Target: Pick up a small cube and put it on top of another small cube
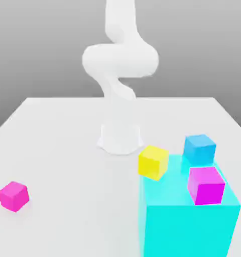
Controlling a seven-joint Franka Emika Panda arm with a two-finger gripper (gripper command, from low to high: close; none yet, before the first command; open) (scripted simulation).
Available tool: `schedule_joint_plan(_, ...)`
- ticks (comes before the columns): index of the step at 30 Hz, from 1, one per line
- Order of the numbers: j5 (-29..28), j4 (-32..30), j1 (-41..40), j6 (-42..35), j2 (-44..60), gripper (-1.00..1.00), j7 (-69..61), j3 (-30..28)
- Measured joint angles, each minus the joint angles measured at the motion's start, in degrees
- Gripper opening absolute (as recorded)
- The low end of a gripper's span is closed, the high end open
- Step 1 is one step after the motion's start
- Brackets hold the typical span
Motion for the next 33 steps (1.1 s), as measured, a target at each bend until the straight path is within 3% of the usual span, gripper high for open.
schedule_joint_plan(10, -4.7, -5.5, -16.9, 8.5, 18.5, 0.0, 26.9, 2.2)
schedule_joint_plan(19, -6.9, -10.4, -27.2, 16.0, 34.7, 0.0, 49.3, -0.9)
schedule_joint_plan(27, 0.3, -14.9, -34.7, 23.1, 48.5, 0.0, 62.6, -4.1)
schedule_joint_plan(33, 3.9, -13.7, -36.5, 32.3, 60.6, 0.0, 62.8, -2.9)
